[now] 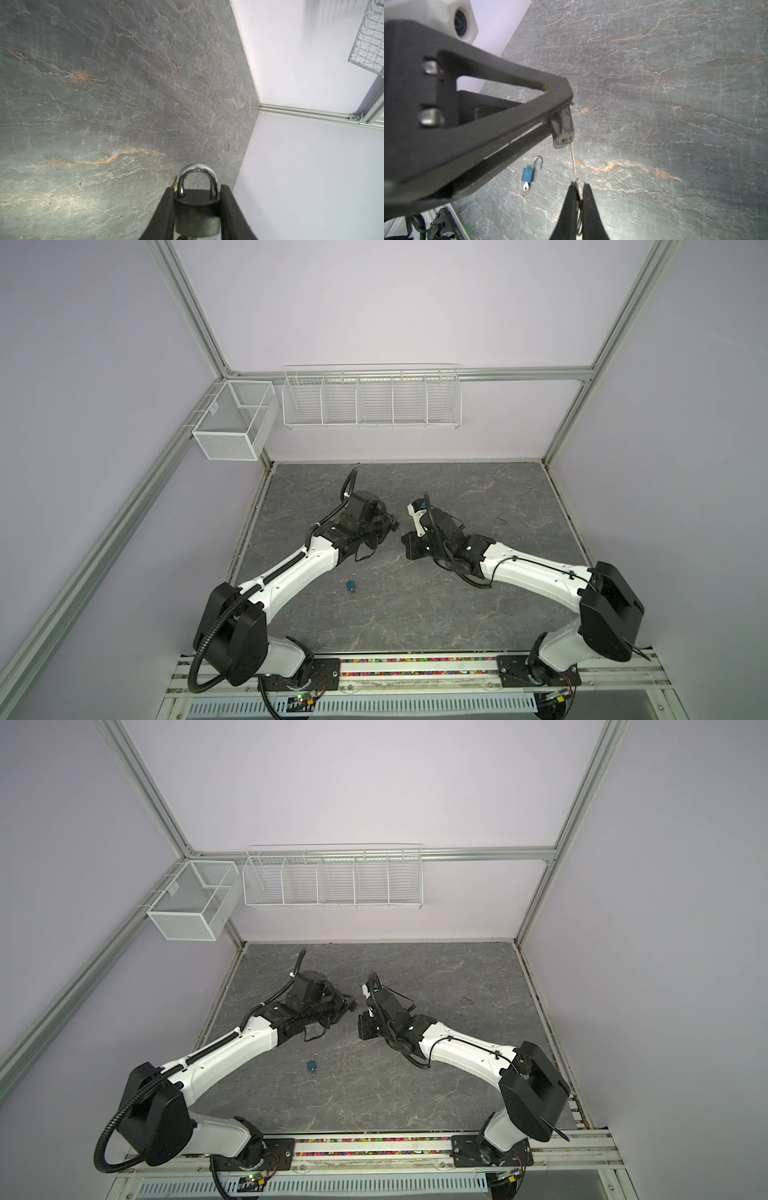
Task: Unlock with the key
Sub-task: 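Move the silver key in the right gripper toward the padlock held by the left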
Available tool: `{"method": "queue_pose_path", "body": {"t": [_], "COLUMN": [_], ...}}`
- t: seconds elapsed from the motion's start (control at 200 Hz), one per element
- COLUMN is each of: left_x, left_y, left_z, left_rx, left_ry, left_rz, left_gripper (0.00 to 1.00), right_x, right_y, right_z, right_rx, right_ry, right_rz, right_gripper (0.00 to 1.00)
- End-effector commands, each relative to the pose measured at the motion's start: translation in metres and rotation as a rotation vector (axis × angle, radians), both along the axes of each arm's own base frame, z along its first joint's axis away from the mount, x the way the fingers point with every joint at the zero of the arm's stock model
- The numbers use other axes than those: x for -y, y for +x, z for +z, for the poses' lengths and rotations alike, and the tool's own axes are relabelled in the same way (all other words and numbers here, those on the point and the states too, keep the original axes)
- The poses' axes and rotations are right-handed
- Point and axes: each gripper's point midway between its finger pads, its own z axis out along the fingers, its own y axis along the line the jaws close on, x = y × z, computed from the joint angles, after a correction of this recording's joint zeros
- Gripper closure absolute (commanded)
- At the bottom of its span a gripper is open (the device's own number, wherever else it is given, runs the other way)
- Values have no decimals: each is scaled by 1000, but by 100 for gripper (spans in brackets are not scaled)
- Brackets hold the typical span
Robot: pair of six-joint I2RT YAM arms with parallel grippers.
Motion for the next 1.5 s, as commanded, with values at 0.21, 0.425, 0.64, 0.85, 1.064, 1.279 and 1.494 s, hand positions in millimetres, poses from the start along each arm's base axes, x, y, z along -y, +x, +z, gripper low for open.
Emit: {"method": "queue_pose_path", "body": {"t": [0.21, 0.425, 0.64, 0.85, 1.064, 1.279, 1.494], "left_x": [1, 4, 6, 7, 8, 6, 4], "left_y": [1, 0, 0, 1, -3, -14, -24], "left_z": [8, 12, 15, 20, 25, 28, 19], "left_rx": [22, 30, 44, 62, 101, 113, 95], "left_ry": [-23, -26, -35, -59, -53, 33, 109], "left_rz": [1, -4, -2, 13, 21, -12, -39], "left_gripper": [100, 100, 100, 100, 100, 100, 100], "right_x": [-9, -7, -14, -16, -24, -30, -34], "right_y": [5, 8, 6, 4, 1, 2, 5], "right_z": [12, 3, 1, -2, -1, 17, 39], "right_rx": [-6, -55, -100, -145, -182, -208, -196], "right_ry": [20, -9, 4, 1, 27, 54, 90], "right_rz": [24, -6, 11, 1, 10, 21, 28], "right_gripper": [94, 94, 94, 94, 94, 94, 94]}}
